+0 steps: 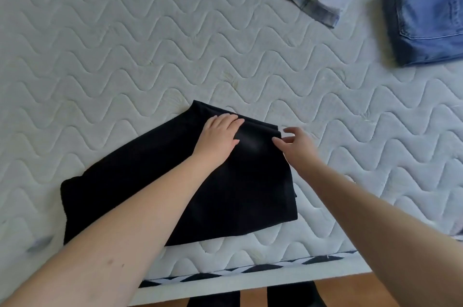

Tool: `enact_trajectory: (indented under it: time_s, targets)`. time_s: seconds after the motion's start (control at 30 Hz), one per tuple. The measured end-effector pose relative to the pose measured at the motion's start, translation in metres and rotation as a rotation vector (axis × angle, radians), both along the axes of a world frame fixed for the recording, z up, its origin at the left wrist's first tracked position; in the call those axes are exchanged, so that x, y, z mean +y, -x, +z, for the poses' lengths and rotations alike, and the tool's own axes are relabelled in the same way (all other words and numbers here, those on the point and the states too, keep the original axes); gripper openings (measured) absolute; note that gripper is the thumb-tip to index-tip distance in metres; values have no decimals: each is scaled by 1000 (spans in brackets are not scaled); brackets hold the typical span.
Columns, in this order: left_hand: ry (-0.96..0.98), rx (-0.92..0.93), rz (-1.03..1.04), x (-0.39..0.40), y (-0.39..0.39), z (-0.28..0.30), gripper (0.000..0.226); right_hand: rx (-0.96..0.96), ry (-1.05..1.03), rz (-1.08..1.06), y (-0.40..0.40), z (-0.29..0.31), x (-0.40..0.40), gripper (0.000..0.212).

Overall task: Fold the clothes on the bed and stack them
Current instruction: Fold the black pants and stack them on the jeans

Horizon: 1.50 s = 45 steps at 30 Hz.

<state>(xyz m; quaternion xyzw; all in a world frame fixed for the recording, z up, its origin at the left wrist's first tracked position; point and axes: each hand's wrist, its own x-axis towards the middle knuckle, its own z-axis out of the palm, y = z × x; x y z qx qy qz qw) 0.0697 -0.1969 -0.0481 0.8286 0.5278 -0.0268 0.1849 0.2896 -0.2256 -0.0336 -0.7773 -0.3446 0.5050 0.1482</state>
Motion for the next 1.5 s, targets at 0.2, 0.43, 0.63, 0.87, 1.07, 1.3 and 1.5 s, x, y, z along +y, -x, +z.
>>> enact_trajectory:
  time_s: [0.2,0.43,0.63,0.87,1.07,1.3,1.5]
  targets:
    - [18,21,-115,17,-29,-3,60,295,-133,-116,-3,3,-1,25]
    - [-167,-307,-136,-11,-24,6,23,394,11,-155,-19,-1,-8,22]
    - [48,-161,-202,-34,-1,1,32,118,82,108,-18,-12,7,15]
    - [207,-181,-76,-26,0,4,65,76,98,-151,17,-12,23,39]
    - [24,-117,33,-4,-8,6,32,237,0,-295,25,-13,38,21]
    - [-140,-160,244,35,7,9,26,682,-10,-556,1,-6,82,29]
    - [39,-28,381,68,32,-4,27,119,-42,-135,15,-9,65,41]
